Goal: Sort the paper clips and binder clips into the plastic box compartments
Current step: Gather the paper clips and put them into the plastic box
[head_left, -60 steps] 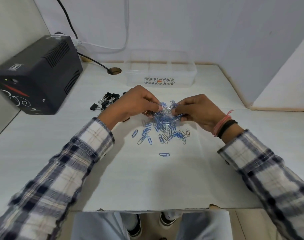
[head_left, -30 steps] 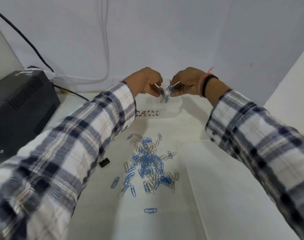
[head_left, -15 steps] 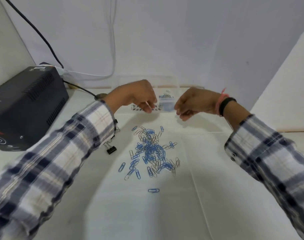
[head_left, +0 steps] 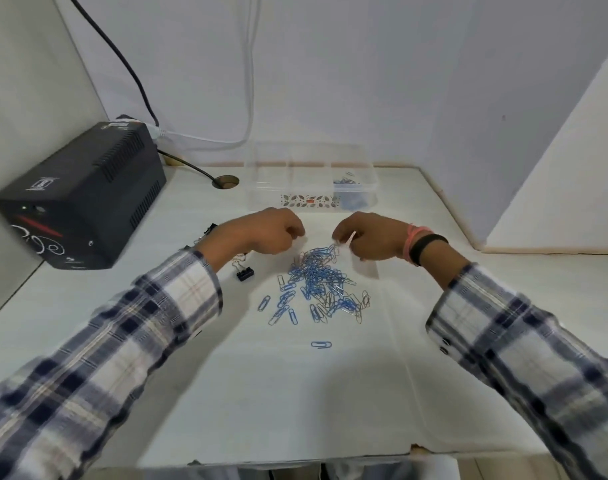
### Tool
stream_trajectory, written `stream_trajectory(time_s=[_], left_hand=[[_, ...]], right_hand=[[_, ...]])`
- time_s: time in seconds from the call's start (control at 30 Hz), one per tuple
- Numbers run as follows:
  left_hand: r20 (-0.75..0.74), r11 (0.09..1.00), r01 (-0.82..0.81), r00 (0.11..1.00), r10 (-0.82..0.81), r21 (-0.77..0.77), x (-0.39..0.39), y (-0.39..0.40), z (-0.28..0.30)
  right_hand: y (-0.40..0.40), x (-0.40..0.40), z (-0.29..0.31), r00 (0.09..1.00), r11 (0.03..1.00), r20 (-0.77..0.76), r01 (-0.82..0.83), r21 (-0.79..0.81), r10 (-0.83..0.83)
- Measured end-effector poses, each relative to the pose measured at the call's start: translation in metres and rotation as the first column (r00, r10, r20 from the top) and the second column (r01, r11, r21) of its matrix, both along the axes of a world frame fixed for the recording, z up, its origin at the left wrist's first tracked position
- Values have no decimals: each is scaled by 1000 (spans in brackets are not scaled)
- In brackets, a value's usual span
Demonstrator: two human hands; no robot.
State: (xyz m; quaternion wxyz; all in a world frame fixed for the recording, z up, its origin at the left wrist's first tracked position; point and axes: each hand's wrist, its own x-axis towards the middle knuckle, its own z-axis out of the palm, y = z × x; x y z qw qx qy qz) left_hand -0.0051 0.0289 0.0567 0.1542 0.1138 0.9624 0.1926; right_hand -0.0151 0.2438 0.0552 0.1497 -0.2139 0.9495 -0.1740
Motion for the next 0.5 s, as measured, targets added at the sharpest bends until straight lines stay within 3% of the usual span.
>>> stream_trajectory(time_s=[0.07,0.13,0.2,0.3,0.4,0.5], left_hand=[[23,997,37,999,-35,-67,5,0,-3],[9,998,60,998,-60,-33,11,7,-8],[12,998,20,1000,-21,65,14,6,-13],[5,993,-19,1000,18,116,15,-12,-14],[-76,1000,-28,997,27,-8,18,-30,-13],[-94,988,-33,995,18,-153,19,-23,-20]], right_hand=[[-7,-5,-9,997,992,-81,-3,124,13],[-17,-5,-21,994,978,-99,-16,208,37],[-24,-2,-27,994,986,-86,-60,154,73],[-18,12,-16,990,990,43,-132,-50,134],[-2,10,-11,995,985,27,-94,-143,98],[-3,5,-15,998,995,-47,-37,-93,32]])
